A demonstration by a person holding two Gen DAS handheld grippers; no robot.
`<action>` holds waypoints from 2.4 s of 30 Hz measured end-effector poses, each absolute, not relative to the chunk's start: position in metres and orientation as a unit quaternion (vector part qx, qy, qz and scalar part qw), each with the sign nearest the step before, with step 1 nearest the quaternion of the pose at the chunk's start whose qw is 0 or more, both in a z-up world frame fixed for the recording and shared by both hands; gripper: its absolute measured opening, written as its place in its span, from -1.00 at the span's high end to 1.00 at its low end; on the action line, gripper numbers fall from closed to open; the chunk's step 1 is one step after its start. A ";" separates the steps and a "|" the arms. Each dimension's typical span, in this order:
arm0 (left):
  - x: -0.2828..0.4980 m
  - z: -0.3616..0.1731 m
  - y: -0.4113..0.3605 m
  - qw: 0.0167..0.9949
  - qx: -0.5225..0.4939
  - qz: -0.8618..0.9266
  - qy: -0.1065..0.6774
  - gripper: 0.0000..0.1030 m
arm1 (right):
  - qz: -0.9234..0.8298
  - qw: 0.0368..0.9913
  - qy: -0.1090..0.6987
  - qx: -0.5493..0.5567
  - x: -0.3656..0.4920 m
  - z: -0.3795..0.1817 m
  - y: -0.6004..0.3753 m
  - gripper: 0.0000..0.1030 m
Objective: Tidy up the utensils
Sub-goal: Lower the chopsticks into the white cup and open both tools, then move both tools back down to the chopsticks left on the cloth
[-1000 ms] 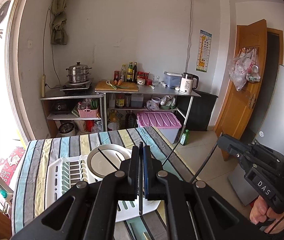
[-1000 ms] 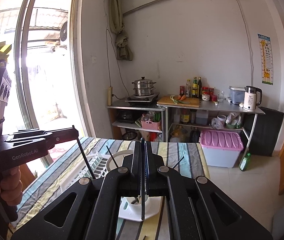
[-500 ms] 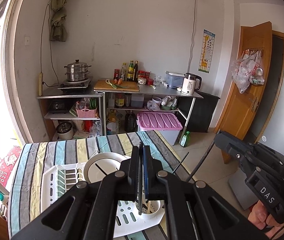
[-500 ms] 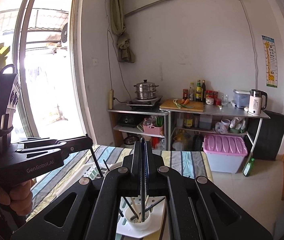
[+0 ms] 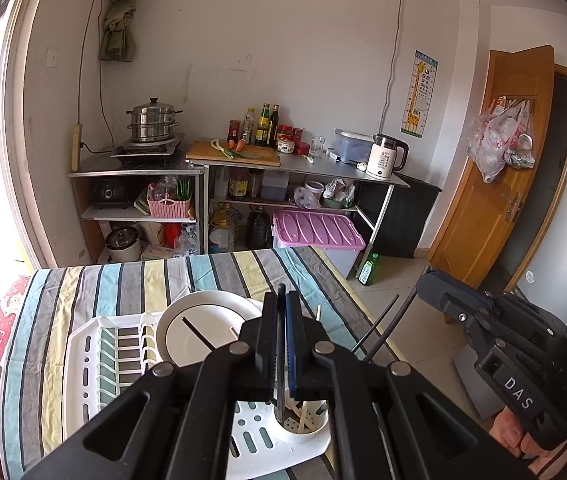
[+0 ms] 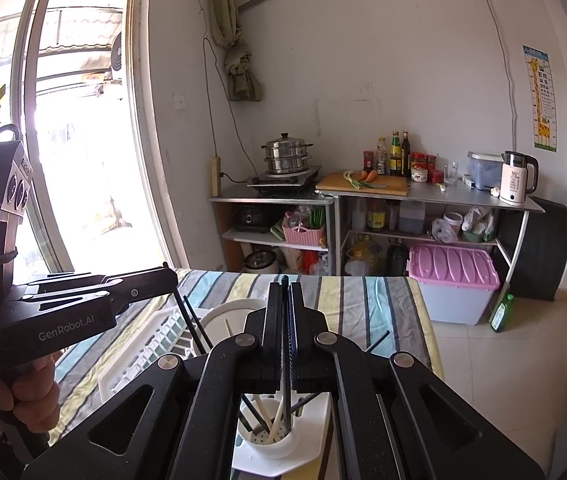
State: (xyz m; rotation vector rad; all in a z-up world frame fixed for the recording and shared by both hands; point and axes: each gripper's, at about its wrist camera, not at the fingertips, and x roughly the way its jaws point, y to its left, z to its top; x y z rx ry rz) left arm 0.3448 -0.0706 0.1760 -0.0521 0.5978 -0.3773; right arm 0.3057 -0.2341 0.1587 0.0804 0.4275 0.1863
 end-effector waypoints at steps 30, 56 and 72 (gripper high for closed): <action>0.357 0.128 -0.036 0.937 -0.041 -0.121 0.324 0.71 | 0.068 0.961 0.261 0.069 0.302 0.119 -0.280 0.90; 0.179 0.044 -0.028 0.929 -0.028 -0.149 0.337 0.62 | 0.113 0.939 0.314 0.087 0.153 0.038 -0.255 0.72; 0.175 0.009 -0.036 0.913 -0.019 -0.149 0.380 0.62 | 0.117 0.920 0.364 0.084 0.165 0.002 -0.240 0.72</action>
